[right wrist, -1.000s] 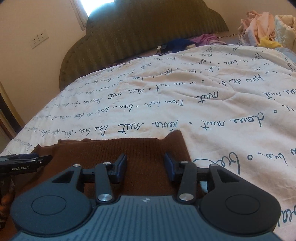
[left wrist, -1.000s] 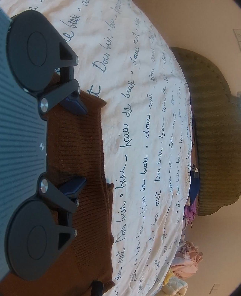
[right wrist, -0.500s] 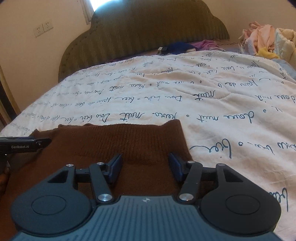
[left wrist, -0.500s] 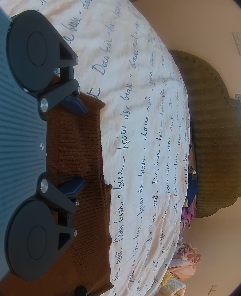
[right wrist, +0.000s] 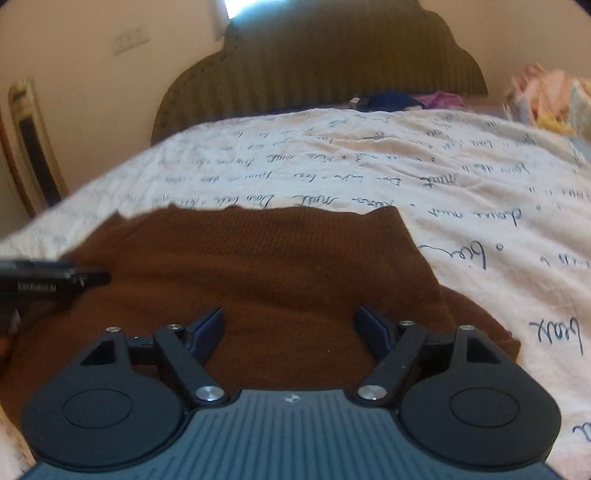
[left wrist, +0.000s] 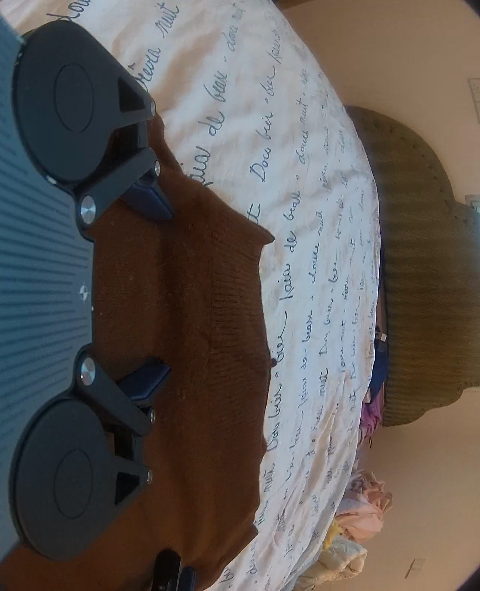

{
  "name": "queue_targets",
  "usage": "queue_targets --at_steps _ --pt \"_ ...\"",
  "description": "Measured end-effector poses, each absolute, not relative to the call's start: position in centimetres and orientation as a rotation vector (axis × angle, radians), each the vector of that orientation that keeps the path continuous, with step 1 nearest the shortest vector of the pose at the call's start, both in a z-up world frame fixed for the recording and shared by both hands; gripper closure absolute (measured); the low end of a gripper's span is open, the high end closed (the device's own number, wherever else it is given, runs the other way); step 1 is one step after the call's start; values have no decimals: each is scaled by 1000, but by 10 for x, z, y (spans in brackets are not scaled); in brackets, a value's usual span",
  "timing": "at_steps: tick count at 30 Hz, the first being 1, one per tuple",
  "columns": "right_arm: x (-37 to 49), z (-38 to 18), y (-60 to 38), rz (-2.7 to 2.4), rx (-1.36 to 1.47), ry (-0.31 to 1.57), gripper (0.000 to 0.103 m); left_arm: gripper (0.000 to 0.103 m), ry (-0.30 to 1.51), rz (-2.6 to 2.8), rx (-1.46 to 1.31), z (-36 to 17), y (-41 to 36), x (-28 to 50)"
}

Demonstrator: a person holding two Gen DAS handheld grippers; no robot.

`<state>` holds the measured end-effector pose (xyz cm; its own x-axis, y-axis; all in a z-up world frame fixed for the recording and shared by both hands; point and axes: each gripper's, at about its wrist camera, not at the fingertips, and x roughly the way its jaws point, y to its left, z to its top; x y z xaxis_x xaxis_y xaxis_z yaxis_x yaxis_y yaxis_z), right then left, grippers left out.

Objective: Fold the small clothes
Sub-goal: 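Open both grippers and lift them off the folded sweater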

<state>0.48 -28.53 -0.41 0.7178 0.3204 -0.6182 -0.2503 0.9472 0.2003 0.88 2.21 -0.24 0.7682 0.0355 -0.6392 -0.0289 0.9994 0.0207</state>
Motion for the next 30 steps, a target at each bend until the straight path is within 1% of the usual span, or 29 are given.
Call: queue_targets --at_steps 2,3,4,5,9,11,12,14,15,17,18,20,21,23,24,26,28,30 --pt "2 1 -277 297 47 712 25 18 688 71 57 -1 17 7" --pt "-3 8 -272 272 22 720 25 20 684 92 71 3 15 2" --pt "-10 15 -269 255 23 724 24 26 677 102 73 10 14 -7" --pt "-21 25 -268 256 49 721 24 28 665 87 52 18 16 -20" --pt "-55 41 -261 322 74 697 22 22 654 -33 -82 34 19 -73" --pt "-56 29 -253 294 5 754 22 22 695 -66 -66 25 11 -83" --pt "-55 18 -252 275 -29 780 22 20 709 -71 -49 16 8 -85" --pt "-61 4 -258 309 -61 714 21 16 673 -73 10 4 3 -90" --pt "-62 3 -260 313 -55 706 21 16 666 -73 24 2 2 -91" --pt "-66 12 -261 288 -27 718 21 20 676 -73 8 11 5 -96" --pt "-71 18 -261 269 -14 715 21 27 668 -77 1 17 8 -101" --pt "-84 27 -262 266 10 700 19 25 646 -91 -11 24 13 -115" --pt "-88 25 -263 273 17 711 19 20 655 -95 -7 22 15 -118" --pt "-89 7 -266 265 0 763 19 18 693 -82 29 6 16 -117" --pt "-95 3 -270 287 -6 711 19 17 663 -83 54 2 14 -120" --pt "-92 9 -270 283 2 738 19 18 675 -66 59 8 10 -119" --pt "-95 22 -268 261 -2 741 18 24 668 -60 19 19 13 -125" --pt "-106 29 -265 284 -35 694 18 22 655 -79 -39 29 21 -136"
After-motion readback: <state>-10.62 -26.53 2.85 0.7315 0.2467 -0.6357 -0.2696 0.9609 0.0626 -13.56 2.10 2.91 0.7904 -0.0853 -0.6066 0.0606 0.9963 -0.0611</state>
